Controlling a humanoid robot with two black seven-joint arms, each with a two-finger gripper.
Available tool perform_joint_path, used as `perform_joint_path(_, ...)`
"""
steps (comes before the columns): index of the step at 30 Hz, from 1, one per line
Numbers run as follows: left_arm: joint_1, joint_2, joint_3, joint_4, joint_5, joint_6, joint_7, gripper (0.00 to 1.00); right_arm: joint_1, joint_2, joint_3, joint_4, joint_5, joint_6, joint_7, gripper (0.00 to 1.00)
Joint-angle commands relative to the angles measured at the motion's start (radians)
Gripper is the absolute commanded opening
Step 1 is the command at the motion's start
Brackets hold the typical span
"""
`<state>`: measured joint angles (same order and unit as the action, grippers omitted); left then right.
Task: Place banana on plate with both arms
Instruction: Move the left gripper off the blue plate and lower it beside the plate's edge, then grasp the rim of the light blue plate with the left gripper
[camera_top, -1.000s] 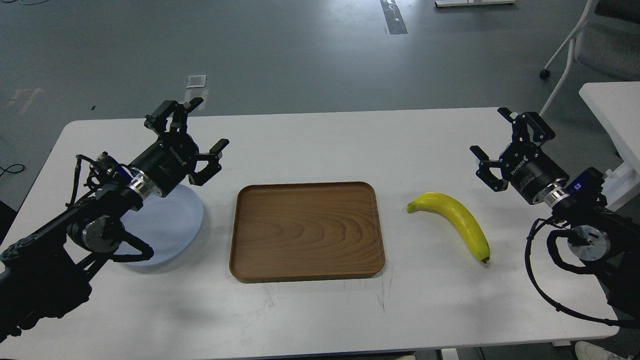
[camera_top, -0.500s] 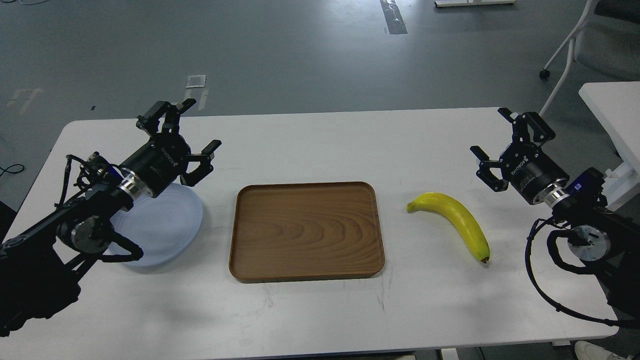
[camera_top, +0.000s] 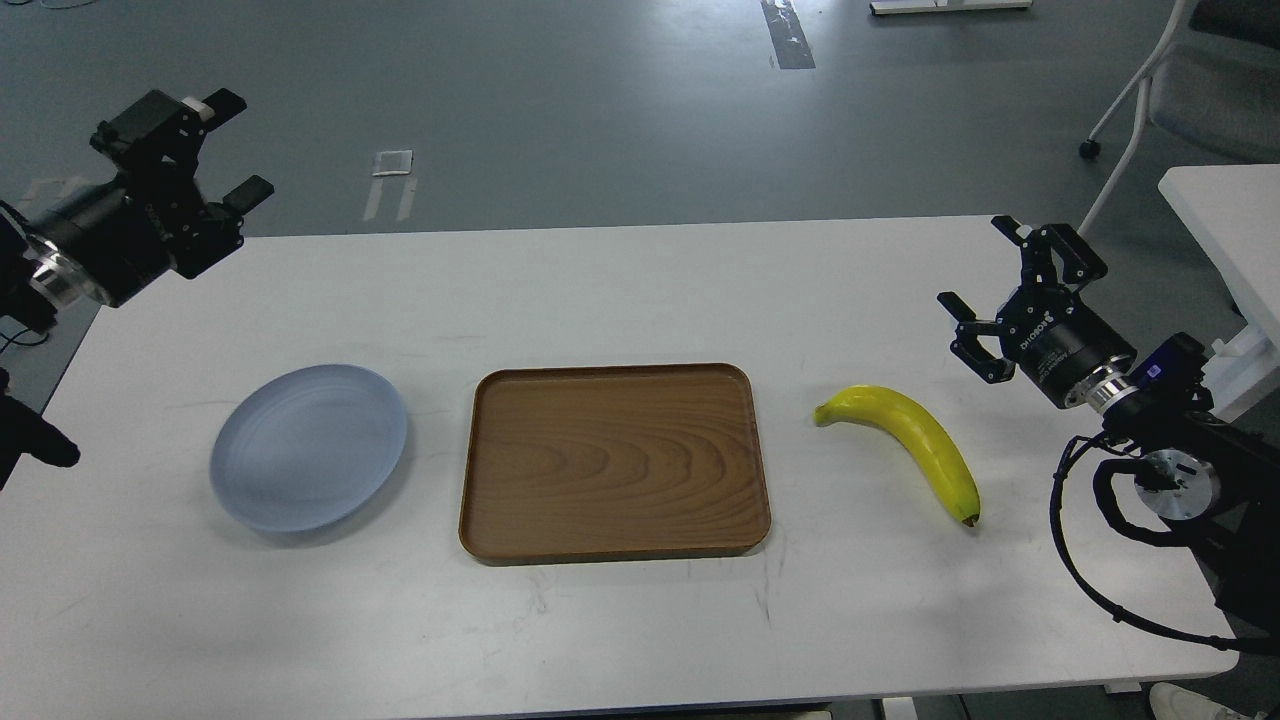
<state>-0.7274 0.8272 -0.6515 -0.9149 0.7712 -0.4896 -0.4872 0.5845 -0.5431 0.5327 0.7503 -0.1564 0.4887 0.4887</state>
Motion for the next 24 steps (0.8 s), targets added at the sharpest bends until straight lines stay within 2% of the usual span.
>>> perform_joint_path(1, -0.003, 0.097, 0.006, -0.074, 0.253, 0.001, -0.002, 1.00, 0.002, 0.000, -0.002, 0.001, 0.000, 0.000, 0.000, 1.00)
perform_joint_path(5, 0.006, 0.157, 0.027, -0.136, 0.521, 0.001, -0.002, 1.00, 0.002, 0.000, -0.002, 0.003, 0.000, 0.000, 0.000, 1.00)
perform_joint_path(8, 0.008, 0.177, 0.102, -0.148, 0.759, 0.001, -0.002, 1.00, 0.002, 0.000, -0.002, 0.004, 0.000, 0.000, 0.000, 1.00)
perform_joint_path(9, 0.008, 0.178, 0.156, -0.141, 0.822, 0.043, -0.002, 1.00, 0.002, 0.000, -0.002, 0.004, 0.000, 0.000, 0.000, 1.00)
perform_joint_path(13, 0.006, 0.178, 0.312, -0.093, 0.882, 0.179, -0.002, 1.00, 0.002, 0.000, -0.002, 0.006, 0.000, 0.000, 0.000, 1.00)
perform_joint_path(15, 0.006, 0.164, 0.381, -0.044, 0.882, 0.218, -0.002, 1.00, 0.002, 0.000, -0.002, 0.006, 0.000, 0.000, 0.000, 1.00)
perform_joint_path(18, 0.006, 0.141, 0.438, 0.025, 0.870, 0.252, -0.002, 0.99, 0.003, 0.000, -0.002, 0.006, 0.000, 0.000, 0.000, 1.00)
perform_joint_path(21, 0.005, 0.078, 0.447, 0.099, 0.864, 0.253, -0.002, 0.99, 0.002, 0.000, -0.002, 0.004, 0.000, 0.000, 0.000, 1.00)
perform_joint_path(24, 0.008, 0.055, 0.449, 0.122, 0.841, 0.252, -0.002, 0.97, 0.002, 0.002, -0.002, 0.004, 0.000, 0.000, 0.000, 1.00)
